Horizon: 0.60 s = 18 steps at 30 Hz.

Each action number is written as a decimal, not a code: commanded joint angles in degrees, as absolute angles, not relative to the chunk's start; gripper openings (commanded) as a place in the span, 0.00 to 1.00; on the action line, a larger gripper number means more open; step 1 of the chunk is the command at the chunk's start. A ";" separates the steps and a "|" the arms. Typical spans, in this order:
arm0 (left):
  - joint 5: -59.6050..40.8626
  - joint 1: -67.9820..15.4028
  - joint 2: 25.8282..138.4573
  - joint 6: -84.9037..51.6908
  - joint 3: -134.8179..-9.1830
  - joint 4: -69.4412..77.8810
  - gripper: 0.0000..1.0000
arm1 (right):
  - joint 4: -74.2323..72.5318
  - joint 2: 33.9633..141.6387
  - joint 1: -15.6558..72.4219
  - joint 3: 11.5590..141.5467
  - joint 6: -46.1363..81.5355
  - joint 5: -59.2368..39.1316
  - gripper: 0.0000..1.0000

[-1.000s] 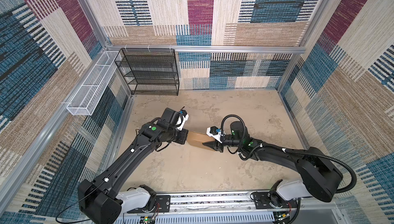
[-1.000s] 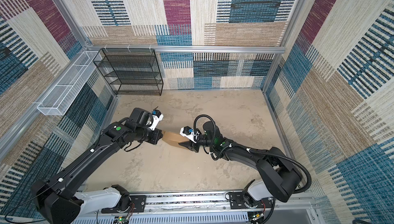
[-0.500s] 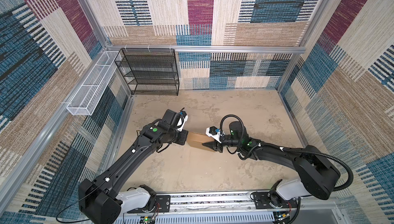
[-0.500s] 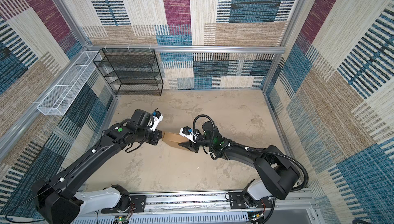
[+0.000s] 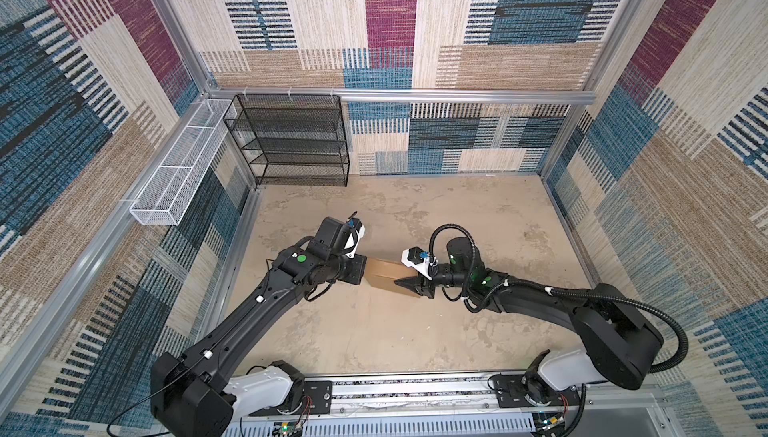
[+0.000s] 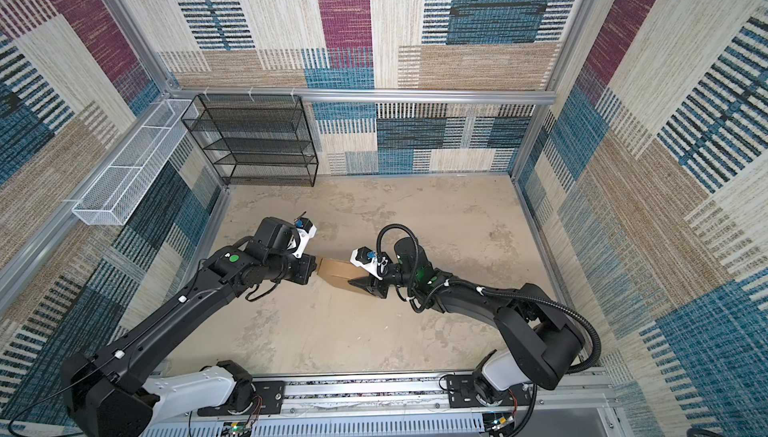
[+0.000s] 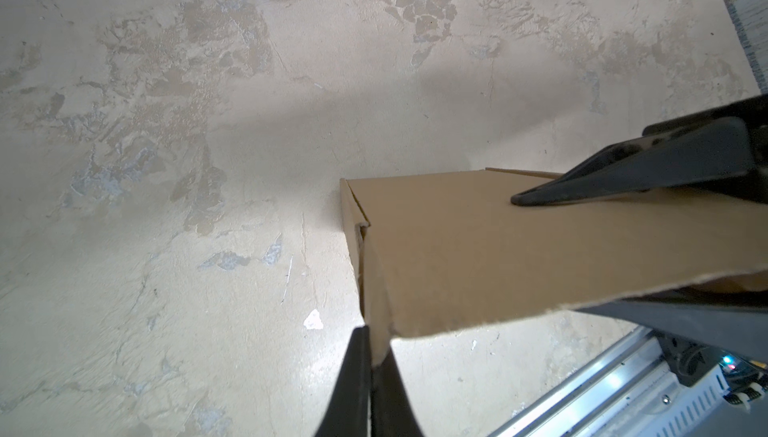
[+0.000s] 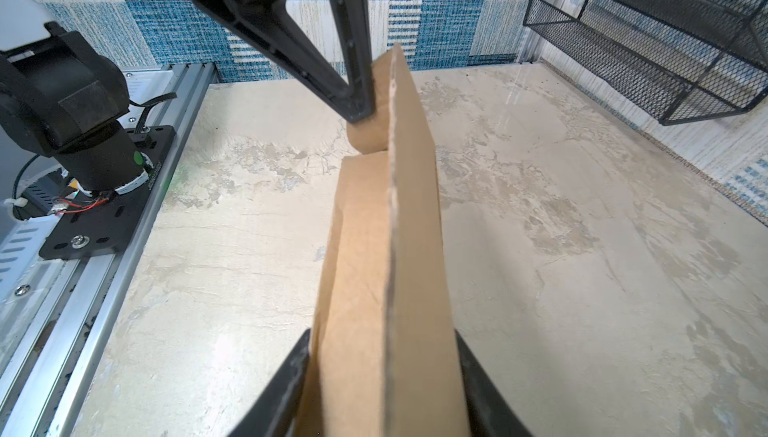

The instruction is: Fold the paper box

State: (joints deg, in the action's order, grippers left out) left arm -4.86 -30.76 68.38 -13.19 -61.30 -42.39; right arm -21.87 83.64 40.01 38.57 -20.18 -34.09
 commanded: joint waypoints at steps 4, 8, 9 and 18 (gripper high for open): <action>-3.59 -30.67 68.09 -14.84 -61.11 -39.81 0.01 | -25.60 83.75 40.08 37.91 -18.94 -35.51 0.42; -3.86 -30.67 68.03 -15.38 -60.60 -38.83 0.01 | -26.09 83.98 40.08 37.64 -18.34 -35.39 0.46; -3.78 -30.67 68.16 -15.38 -60.56 -38.75 0.01 | -26.19 83.89 40.08 37.53 -18.32 -35.41 0.47; -3.47 -30.76 68.22 -16.07 -59.88 -37.96 0.00 | -26.54 83.96 40.08 37.13 -17.50 -34.97 0.58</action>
